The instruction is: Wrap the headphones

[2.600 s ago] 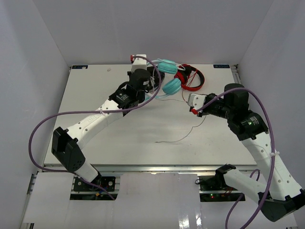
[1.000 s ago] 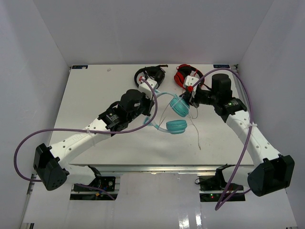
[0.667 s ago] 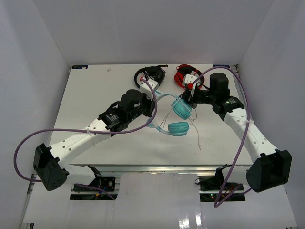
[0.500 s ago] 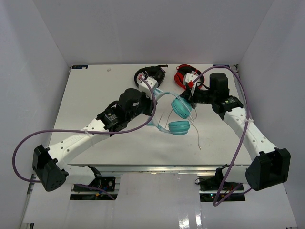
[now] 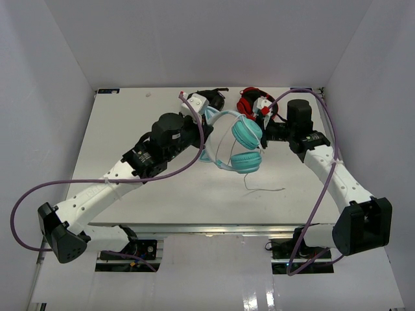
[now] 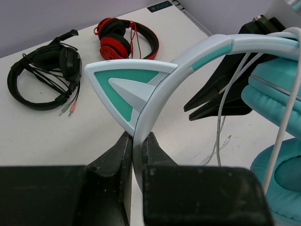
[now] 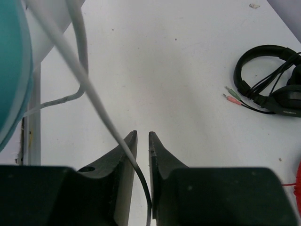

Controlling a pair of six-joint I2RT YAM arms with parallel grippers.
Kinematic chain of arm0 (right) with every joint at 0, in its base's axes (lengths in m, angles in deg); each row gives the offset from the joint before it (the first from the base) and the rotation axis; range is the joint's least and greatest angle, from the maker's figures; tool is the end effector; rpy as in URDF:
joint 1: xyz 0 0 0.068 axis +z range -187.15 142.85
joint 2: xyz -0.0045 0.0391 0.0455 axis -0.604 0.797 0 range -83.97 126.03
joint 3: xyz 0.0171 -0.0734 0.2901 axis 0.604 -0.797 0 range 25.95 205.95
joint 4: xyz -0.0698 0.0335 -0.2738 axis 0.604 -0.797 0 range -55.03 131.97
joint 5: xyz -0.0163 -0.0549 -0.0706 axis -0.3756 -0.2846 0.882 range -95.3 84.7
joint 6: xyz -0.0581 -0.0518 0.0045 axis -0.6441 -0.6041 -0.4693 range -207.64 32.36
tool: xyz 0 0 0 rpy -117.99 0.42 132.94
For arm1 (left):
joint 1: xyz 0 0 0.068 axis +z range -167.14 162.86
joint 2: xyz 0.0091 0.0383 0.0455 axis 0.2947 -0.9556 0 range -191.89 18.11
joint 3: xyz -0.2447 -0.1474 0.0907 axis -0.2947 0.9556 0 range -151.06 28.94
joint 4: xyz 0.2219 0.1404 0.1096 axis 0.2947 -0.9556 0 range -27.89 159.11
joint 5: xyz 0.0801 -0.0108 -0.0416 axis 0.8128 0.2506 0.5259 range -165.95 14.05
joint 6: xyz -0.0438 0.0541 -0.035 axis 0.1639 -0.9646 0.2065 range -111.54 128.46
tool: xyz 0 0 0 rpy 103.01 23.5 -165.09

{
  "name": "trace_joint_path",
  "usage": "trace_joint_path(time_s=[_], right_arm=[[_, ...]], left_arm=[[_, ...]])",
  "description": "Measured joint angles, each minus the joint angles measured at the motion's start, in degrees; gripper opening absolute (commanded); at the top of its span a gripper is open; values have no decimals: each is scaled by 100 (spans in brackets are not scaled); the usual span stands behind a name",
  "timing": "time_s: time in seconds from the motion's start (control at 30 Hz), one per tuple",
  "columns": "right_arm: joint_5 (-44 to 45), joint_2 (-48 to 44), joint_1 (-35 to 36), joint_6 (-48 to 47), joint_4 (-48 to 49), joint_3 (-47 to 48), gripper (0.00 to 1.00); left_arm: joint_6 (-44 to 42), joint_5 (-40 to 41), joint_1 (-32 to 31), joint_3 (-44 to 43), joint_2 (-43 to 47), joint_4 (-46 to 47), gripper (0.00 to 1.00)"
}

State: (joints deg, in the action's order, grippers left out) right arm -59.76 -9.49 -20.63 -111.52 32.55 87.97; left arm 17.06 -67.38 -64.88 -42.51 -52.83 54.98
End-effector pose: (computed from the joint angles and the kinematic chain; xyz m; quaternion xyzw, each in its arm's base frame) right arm 0.2939 0.1437 0.3530 -0.4948 0.6028 0.3464 0.5213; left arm 0.2290 -0.2372 0.4188 0.2190 0.7540 -0.2393 0.5713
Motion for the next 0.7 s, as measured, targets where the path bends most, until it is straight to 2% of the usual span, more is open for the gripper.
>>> trace_joint_path(time_s=[0.23, 0.47, 0.7], right_arm=[[-340, 38, -34, 395, 337, -160, 35], [-638, 53, -34, 1102, 1155, -765, 49], [-962, 59, -34, 2091, 2403, -1471, 51]], left_arm=[[78, -2, 0, -120, 0, -4, 0], [283, -27, 0, -427, 0, -78, 0], [556, -50, 0, -1060, -61, -170, 0]])
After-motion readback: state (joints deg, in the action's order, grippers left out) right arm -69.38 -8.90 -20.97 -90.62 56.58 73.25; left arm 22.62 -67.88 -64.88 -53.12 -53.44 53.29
